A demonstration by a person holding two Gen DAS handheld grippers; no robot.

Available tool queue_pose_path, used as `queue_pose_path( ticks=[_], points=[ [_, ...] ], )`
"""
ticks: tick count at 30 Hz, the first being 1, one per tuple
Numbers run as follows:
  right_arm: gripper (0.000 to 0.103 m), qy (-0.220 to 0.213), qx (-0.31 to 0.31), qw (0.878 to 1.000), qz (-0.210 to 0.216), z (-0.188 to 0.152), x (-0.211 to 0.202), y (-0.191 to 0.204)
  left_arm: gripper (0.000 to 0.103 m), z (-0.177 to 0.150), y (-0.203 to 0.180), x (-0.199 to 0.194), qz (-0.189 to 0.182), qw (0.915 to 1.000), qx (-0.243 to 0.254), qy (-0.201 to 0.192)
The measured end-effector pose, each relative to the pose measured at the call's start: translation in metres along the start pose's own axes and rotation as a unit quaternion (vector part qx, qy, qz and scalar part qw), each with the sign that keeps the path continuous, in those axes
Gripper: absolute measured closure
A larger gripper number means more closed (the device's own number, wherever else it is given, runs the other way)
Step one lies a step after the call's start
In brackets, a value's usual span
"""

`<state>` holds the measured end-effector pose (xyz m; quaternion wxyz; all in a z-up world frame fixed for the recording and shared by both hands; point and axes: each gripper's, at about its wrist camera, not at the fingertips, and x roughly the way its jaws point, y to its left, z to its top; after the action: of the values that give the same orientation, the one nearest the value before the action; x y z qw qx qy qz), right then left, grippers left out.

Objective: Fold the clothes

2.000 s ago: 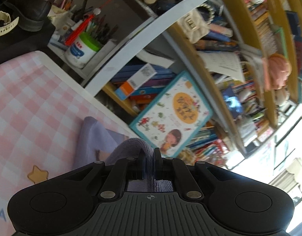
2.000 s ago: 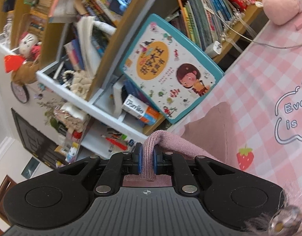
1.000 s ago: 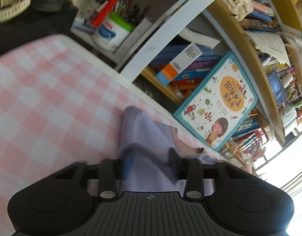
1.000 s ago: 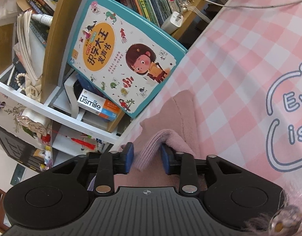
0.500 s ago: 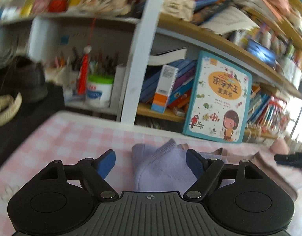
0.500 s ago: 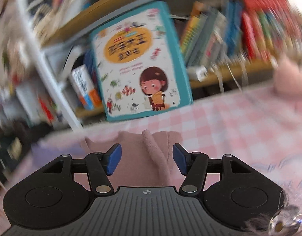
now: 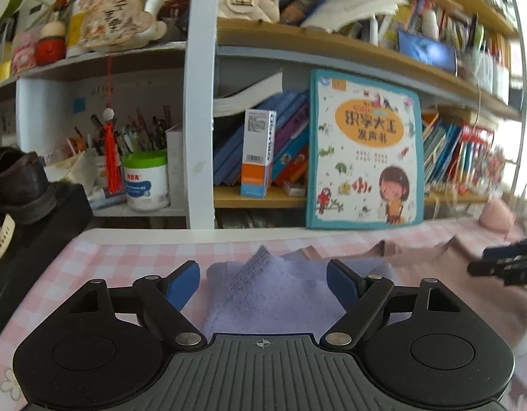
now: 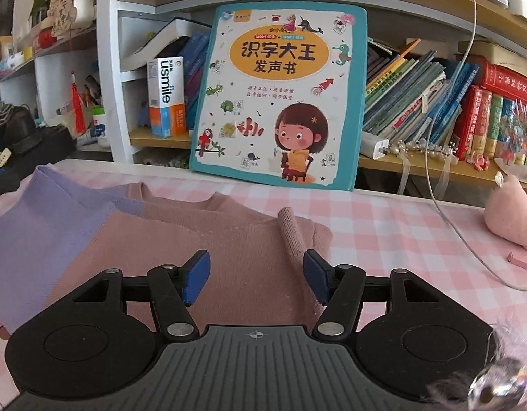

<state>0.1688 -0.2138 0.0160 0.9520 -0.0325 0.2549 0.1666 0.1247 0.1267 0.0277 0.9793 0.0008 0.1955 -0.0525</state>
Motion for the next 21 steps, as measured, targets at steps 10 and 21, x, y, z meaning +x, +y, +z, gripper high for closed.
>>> queue_pose_path(
  ticks=[10,21],
  points=[
    [0.076,-0.001,0.034,0.997,-0.064,-0.001,0.016,-0.019,0.019,-0.001,-0.003,0.023,0.017,0.9997,-0.003,0.017],
    [0.075,0.002,0.105,0.992,-0.069,-0.007,0.016,-0.038,0.020,-0.018,-0.003,0.036,0.043,0.9974,0.023,0.054]
  ],
)
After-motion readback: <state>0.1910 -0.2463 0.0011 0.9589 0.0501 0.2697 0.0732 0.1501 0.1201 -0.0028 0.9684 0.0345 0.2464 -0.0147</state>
